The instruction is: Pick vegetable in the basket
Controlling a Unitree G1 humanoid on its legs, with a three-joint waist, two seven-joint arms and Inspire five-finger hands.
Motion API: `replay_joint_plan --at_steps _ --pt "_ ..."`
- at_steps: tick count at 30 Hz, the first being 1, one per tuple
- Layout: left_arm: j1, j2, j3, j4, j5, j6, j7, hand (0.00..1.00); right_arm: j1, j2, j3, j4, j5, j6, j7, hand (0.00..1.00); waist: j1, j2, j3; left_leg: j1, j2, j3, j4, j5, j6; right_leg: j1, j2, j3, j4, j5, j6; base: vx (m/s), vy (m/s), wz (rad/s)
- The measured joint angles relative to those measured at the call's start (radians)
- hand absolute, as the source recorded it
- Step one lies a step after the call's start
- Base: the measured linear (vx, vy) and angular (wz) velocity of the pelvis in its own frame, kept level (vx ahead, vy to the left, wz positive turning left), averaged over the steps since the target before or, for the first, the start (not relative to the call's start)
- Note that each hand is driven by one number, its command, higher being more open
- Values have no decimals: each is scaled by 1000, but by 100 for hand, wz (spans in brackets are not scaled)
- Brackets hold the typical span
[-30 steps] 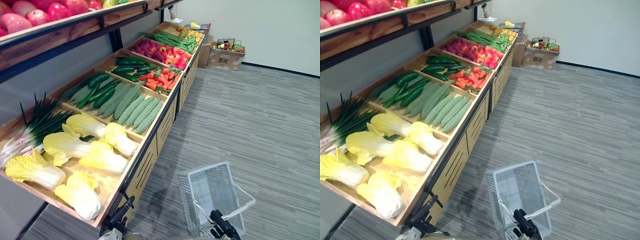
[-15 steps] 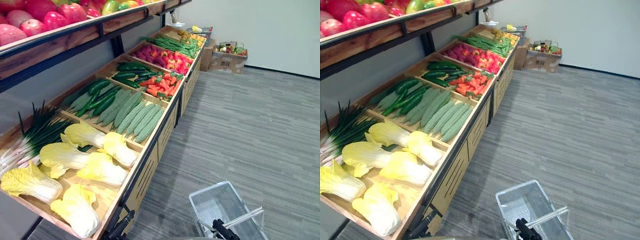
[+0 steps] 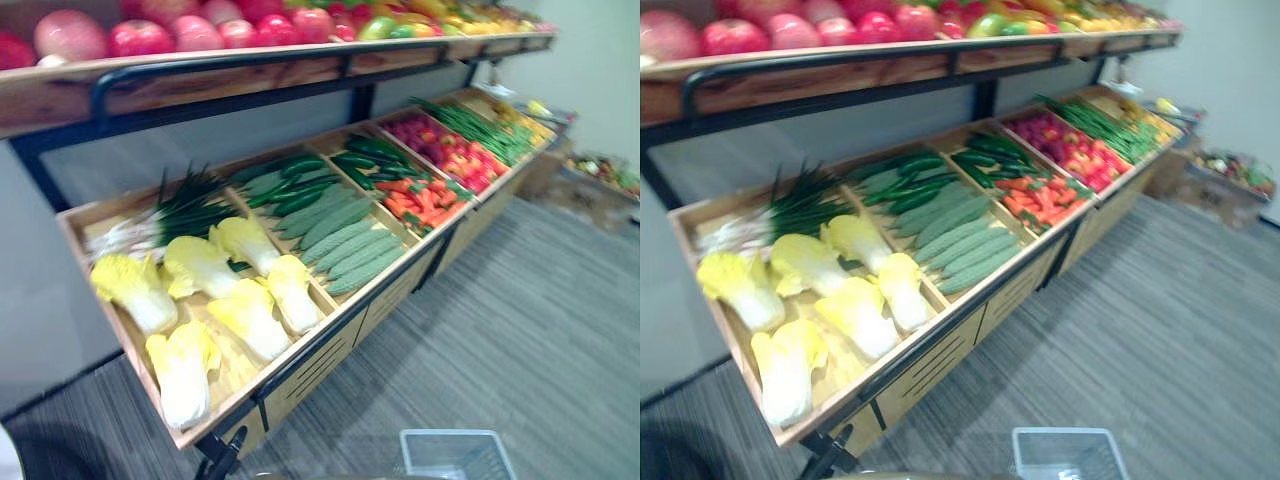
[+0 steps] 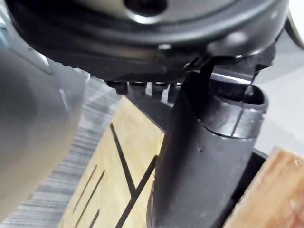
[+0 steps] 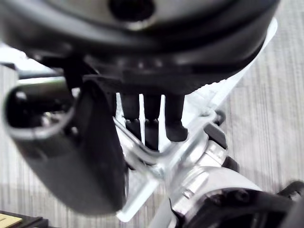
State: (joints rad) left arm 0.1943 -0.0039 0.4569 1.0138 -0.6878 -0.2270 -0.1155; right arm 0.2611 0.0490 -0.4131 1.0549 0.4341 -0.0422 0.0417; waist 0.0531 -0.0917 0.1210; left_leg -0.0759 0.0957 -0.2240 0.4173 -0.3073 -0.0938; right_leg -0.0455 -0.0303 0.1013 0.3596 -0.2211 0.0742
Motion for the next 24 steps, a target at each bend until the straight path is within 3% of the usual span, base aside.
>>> replay_joint_plan --at_steps 4,6,7,10,13,14,15,16,17,18,19,20,21,22,23,24 --pt "8 -15 0 -2 -23 -4 2 100 -41 -16 1 -23 -43 1 9 0 21 21 -9 -4 16 -70 -45 29 -43 48 -1 -110 -40 -24 -14 135 -155 71" --pt "11 -23 -1 -7 -29 -2 0 100 -55 -17 2 -25 -83 -4 10 0 26 24 -18 1 8 -57 -88 74 -46 76 -18 -146 -70 -25 -15 129 -73 77" --pt "9 -21 -2 -14 -27 -1 -2 100 -59 -9 2 -29 -87 -5 11 0 26 10 -28 5 1 -25 -135 120 -42 92 -37 -159 -88 -24 -16 85 -50 78" --pt "8 -19 -23 -41 -28 -2 -3 100 -102 -4 4 -14 -116 1 11 0 28 4 -33 29 3 15 -253 210 -41 105 -44 -164 -104 -16 -28 72 -64 77" --pt "8 9 -94 -36 -28 0 -3 100 -153 -4 2 13 -139 14 22 0 15 3 -34 29 1 60 -377 349 -22 106 -47 -222 -107 3 -53 -41 -64 101" --pt "5 27 -123 -35 -17 -1 -12 100 -159 -5 -2 30 -125 21 17 0 -10 4 -31 34 4 139 -448 405 35 112 -48 -286 -115 16 -65 -52 -28 135" --pt "3 29 -125 -33 -13 -1 -16 100 -157 -5 0 32 -121 21 17 0 -16 5 -29 30 5 172 -443 399 48 119 -49 -299 -120 16 -65 -44 -4 165" --pt "-12 35 -127 -11 -5 5 -20 100 -157 -12 -10 49 -115 21 14 0 -32 12 -18 4 14 330 -348 326 84 146 -50 -352 -133 14 -69 -66 20 124" --pt "-17 37 -126 3 1 14 -15 100 -157 -17 -30 51 -97 24 1 0 -34 14 -1 -29 37 423 -245 304 119 172 -59 -380 -132 11 -73 -106 20 125" --pt "-11 32 -129 5 5 19 -12 100 -149 -30 -38 47 -83 23 -1 0 -36 29 2 -46 43 454 -206 321 118 183 -52 -383 -125 9 -74 -164 47 99" --pt "-4 21 -153 6 19 23 -9 100 -132 -53 -38 36 -77 23 -2 0 -43 64 7 -43 35 451 -223 331 108 178 -46 -360 -103 -1 -80 -152 141 106" --pt "0 33 -180 0 30 23 -4 100 -115 -56 -37 24 -75 26 -2 0 -57 53 -10 -15 -6 429 -354 371 70 165 -49 -273 -145 -35 -113 -143 166 127" --pt "-7 49 -189 12 30 26 1 100 -113 -51 -37 26 -67 33 -3 0 -71 28 -17 5 -48 433 -439 375 73 170 -73 -270 -185 -44 -83 -103 144 99" --pt "-11 57 -195 13 30 35 7 100 -115 -41 -44 35 -59 39 -7 0 -69 7 -16 14 -66 444 -447 385 91 162 -95 -279 -190 -38 -86 -82 85 50" --pt "-1 66 -195 17 29 39 28 100 -111 -38 -47 37 -45 46 -8 0 -60 7 -15 31 -69 467 -375 387 99 154 -113 -278 -186 -32 -72 -31 81 18" --pt "5 50 -197 23 29 42 42 100 -102 -44 -48 29 -39 52 -10 0 -66 38 -8 79 -67 457 -456 378 69 154 -93 -279 -187 -29 -60 -14 76 9"
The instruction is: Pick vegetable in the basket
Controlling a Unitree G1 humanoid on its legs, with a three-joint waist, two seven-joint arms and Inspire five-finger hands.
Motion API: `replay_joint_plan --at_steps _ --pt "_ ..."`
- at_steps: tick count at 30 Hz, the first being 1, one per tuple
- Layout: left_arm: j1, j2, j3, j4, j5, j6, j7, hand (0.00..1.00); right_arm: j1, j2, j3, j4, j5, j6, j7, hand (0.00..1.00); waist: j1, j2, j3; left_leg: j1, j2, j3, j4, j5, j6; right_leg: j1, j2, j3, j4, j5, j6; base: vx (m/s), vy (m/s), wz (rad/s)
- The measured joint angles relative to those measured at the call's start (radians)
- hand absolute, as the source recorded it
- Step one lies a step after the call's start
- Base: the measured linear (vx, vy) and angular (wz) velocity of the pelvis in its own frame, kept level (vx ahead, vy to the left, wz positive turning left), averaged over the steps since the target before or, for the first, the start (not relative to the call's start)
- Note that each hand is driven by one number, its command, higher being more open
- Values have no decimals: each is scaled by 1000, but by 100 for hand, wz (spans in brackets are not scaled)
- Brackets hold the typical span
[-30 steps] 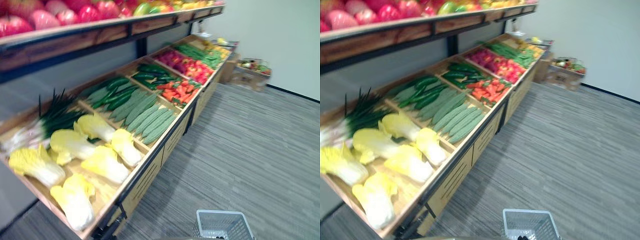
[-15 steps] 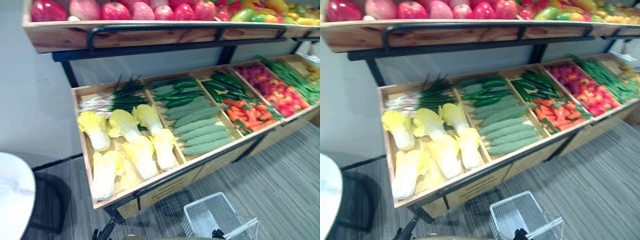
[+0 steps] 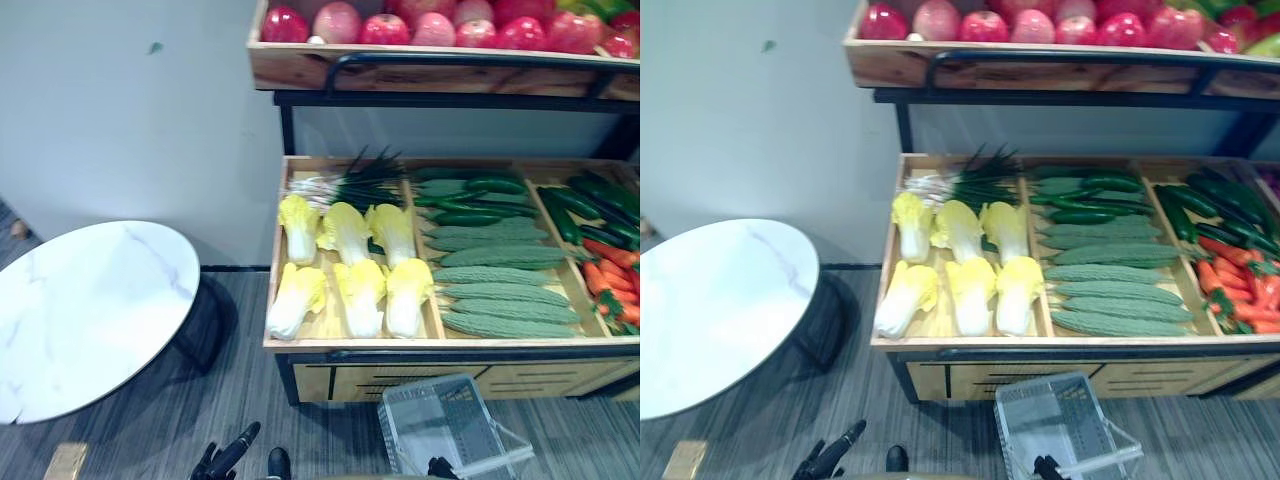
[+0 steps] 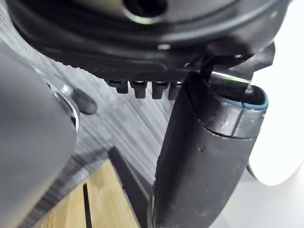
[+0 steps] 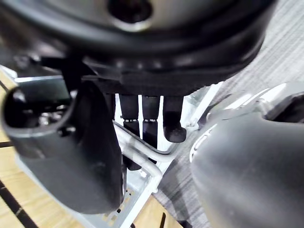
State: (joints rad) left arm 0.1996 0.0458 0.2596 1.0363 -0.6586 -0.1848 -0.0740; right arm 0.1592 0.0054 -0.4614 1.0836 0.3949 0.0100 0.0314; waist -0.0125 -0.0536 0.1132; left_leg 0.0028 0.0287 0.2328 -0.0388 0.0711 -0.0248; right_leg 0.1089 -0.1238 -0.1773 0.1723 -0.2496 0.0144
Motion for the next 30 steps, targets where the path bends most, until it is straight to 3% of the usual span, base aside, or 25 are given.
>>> replay_joint_plan --at_steps 2,5,10,16,19,23,27,30 --pt "0 -4 1 12 -9 -2 13 100 7 6 -27 -8 0 8 -8 0 3 6 9 22 -16 -5 -58 31 4 9 -5 3 -22 25 26 -13 92 10" --pt "3 5 1 12 -22 -4 31 100 10 15 -28 -8 -2 5 -9 0 5 -10 14 30 -27 -3 -59 26 8 32 -13 7 -42 39 39 22 75 -1" --pt "5 4 6 19 -91 -38 56 100 10 34 -27 -8 0 -7 -14 0 6 -20 17 51 -25 -2 -59 12 1 55 -10 12 -49 50 42 4 6 0" --pt "6 -34 92 3 -263 -156 65 100 15 32 -27 -16 0 -7 -14 0 6 -8 16 53 17 2 -59 -1 -6 55 22 13 -41 95 37 -26 -12 -1" --pt "10 -33 121 -83 -328 -234 67 100 33 40 -26 -48 0 7 -14 0 9 -9 13 56 31 6 -59 -3 -10 45 31 14 -16 97 34 -12 -7 0" --pt "9 -16 177 -323 -360 -368 69 100 60 46 -14 -92 -2 30 -9 0 14 -5 4 68 41 29 -59 -11 -19 42 36 25 -2 101 32 -5 5 -10" --pt "7 23 219 -566 -334 -418 111 100 96 44 5 -132 -3 42 -4 0 15 6 -5 83 43 40 -59 -22 -19 42 35 32 13 101 32 8 21 -9" --pt "10 50 243 -742 -259 -415 159 100 119 34 12 -136 -8 56 8 0 20 12 -30 87 43 53 -59 -34 -22 41 35 40 14 101 32 25 22 -10"
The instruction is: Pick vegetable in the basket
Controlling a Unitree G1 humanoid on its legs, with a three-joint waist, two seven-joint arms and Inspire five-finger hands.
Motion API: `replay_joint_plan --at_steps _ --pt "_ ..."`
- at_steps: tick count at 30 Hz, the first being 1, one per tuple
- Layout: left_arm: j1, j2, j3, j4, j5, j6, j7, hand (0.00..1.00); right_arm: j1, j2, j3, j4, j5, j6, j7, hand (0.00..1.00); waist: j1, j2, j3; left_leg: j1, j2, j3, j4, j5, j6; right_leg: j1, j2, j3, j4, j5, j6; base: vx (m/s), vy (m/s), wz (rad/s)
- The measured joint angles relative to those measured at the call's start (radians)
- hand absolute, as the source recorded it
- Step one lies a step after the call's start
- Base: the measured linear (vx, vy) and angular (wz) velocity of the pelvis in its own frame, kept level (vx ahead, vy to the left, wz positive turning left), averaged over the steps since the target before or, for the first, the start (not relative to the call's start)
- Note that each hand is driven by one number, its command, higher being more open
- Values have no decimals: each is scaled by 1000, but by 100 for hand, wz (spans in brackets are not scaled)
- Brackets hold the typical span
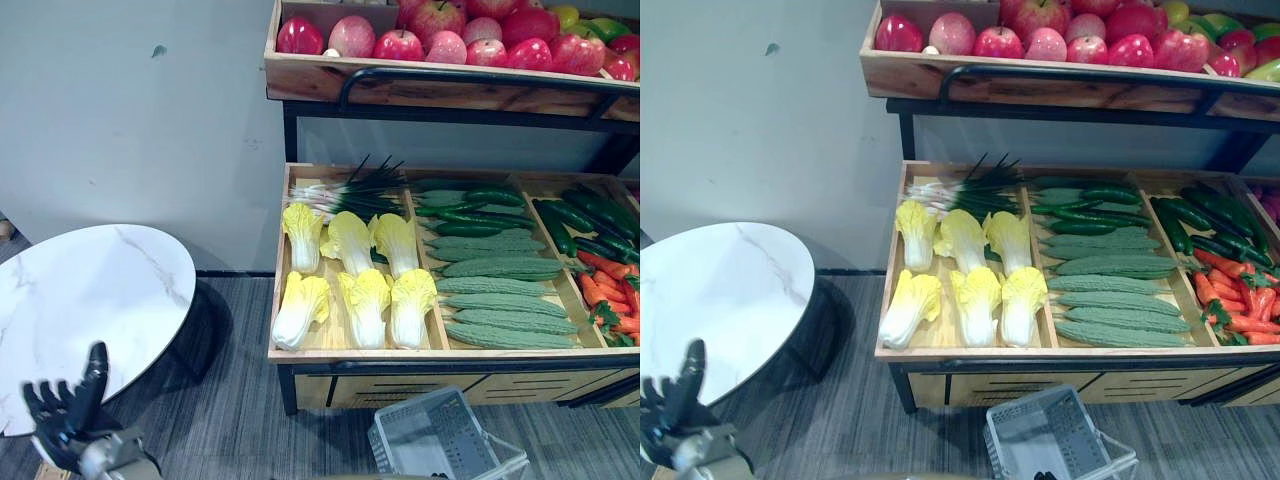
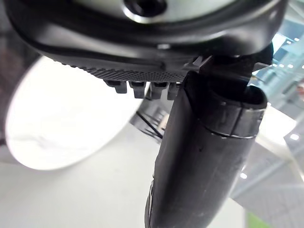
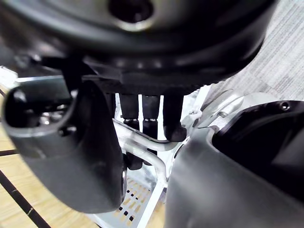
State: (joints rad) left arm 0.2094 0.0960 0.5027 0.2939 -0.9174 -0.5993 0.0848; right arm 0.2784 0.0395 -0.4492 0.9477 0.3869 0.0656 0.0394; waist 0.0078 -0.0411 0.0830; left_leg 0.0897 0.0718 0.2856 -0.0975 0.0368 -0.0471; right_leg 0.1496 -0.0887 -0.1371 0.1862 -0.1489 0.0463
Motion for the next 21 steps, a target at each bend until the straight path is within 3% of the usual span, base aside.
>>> replay_joint_plan --at_steps 3,9,11,17,21 --pt "0 1 12 -158 53 26 29 100 16 -2 3 2 -2 2 0 0 13 1 -24 -1 0 16 0 -11 -2 -6 -1 12 -5 1 -1 46 22 -14" --pt "0 83 -39 -392 142 239 29 100 31 -12 7 11 -7 4 0 0 15 7 -67 13 -6 34 7 -3 -7 10 -5 13 -7 4 -6 62 1 6" --pt "0 111 -85 -454 144 337 -5 100 30 -17 8 12 -17 5 -1 0 17 14 -79 16 0 42 7 -3 -7 10 2 16 -9 13 -9 38 -40 2" --pt "-12 150 -207 -513 188 573 -110 100 27 -51 37 11 -35 13 4 0 19 43 -91 28 28 92 7 4 -17 9 28 42 -30 47 -17 -15 -71 -19" --pt "-63 151 -278 -515 220 691 -167 100 22 -60 37 10 -45 16 6 0 17 55 -86 30 36 107 7 6 -21 4 36 58 -33 47 -17 -55 -77 -13"
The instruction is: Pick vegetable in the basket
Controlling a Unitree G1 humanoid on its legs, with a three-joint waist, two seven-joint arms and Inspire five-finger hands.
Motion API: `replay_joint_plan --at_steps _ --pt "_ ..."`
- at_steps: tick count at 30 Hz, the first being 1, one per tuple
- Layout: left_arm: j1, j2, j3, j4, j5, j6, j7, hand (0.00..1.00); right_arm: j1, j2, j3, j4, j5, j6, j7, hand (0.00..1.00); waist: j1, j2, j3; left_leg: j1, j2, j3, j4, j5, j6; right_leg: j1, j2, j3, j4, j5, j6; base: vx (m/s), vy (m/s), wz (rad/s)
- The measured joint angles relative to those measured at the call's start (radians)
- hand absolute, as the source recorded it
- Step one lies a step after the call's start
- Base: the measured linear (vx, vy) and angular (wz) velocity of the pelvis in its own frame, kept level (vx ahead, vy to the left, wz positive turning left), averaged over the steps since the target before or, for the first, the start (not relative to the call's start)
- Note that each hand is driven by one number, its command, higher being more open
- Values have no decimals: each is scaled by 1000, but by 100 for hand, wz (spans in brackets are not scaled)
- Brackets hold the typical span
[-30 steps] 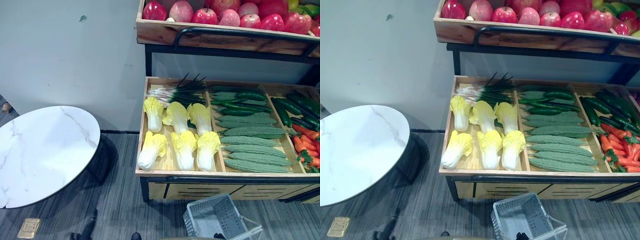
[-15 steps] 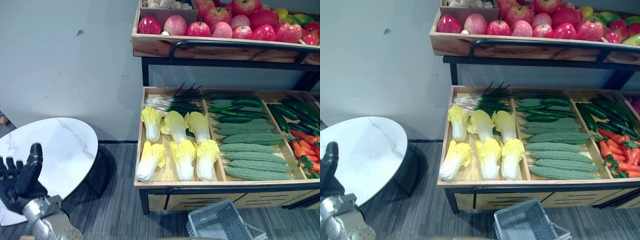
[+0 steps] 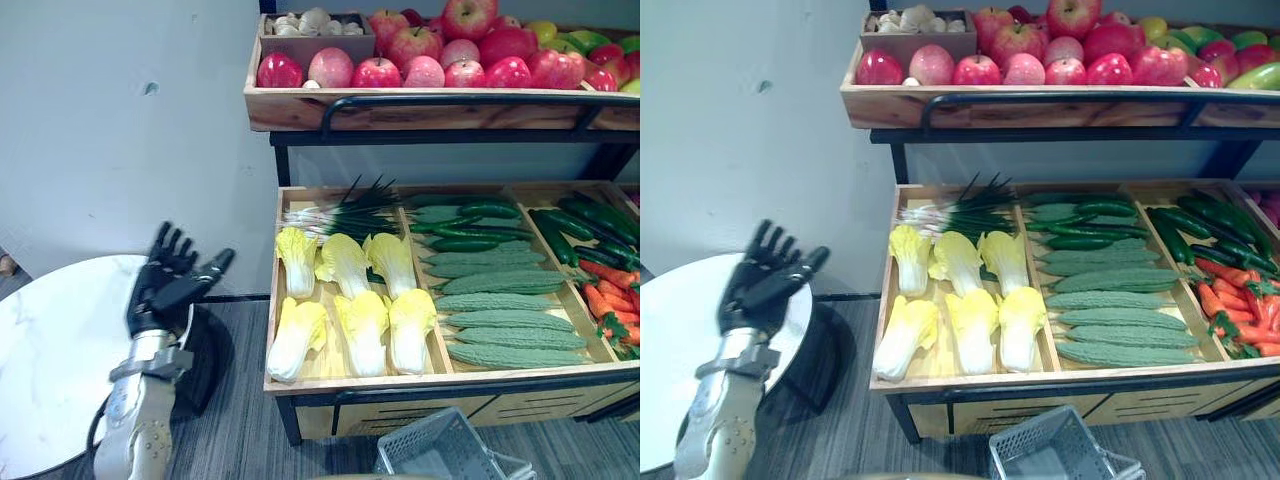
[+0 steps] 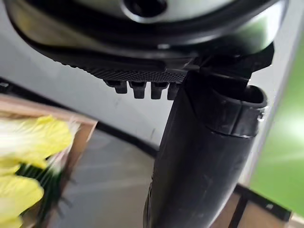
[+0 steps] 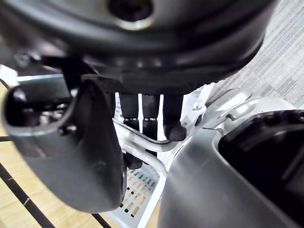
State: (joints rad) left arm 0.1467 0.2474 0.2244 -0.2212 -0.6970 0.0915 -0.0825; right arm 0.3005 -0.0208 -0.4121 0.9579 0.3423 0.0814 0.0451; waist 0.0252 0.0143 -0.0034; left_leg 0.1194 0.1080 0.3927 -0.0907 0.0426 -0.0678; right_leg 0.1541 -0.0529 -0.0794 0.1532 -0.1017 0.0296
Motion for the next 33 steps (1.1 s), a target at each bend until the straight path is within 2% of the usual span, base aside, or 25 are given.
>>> replay_joint_plan --at_steps 5,9,12,17,20,24,28,33 --pt "-37 -1 -65 0 2 101 -15 100 -3 -10 1 -1 -10 5 4 0 -3 13 0 -4 7 15 0 4 -3 -12 6 7 -1 0 0 -81 -73 -12" --pt "-51 -1 -102 -1 23 138 -13 100 -3 -11 2 -1 -10 6 5 0 -3 14 0 -15 6 16 -2 9 1 -15 5 9 -3 0 0 -106 -48 -1" --pt "-58 -2 -116 -1 100 171 -6 100 -2 -12 2 -2 -10 11 9 0 -4 13 1 -25 2 22 -6 3 3 -17 1 22 -20 0 0 -117 -29 -7" --pt "-64 1 -130 0 268 286 55 100 -2 -15 14 -5 -9 18 9 0 -6 9 3 -30 -5 38 -7 2 8 -15 -7 37 -48 0 0 -77 -22 -9" --pt "-78 27 -130 28 346 316 42 100 -1 -17 23 -4 -9 19 9 0 -8 6 4 -33 -3 41 -7 2 8 -16 -7 37 -50 1 -1 -28 -14 2" --pt "-103 101 -128 74 427 319 17 100 -1 -22 38 -4 -9 19 11 0 -8 4 3 -33 -1 51 -7 2 9 -17 -6 37 -51 3 -4 0 0 0" --pt "-151 180 -112 133 433 309 2 100 1 -23 42 -3 -9 22 15 0 -8 -1 -3 -34 0 59 -7 7 13 -18 -6 34 -51 8 -4 2 2 1" --pt "-196 201 -82 183 432 302 -36 100 1 -21 42 -3 -9 23 17 0 -8 -3 -8 -34 -3 59 -6 20 14 -19 -10 31 -46 15 -2 4 6 3"
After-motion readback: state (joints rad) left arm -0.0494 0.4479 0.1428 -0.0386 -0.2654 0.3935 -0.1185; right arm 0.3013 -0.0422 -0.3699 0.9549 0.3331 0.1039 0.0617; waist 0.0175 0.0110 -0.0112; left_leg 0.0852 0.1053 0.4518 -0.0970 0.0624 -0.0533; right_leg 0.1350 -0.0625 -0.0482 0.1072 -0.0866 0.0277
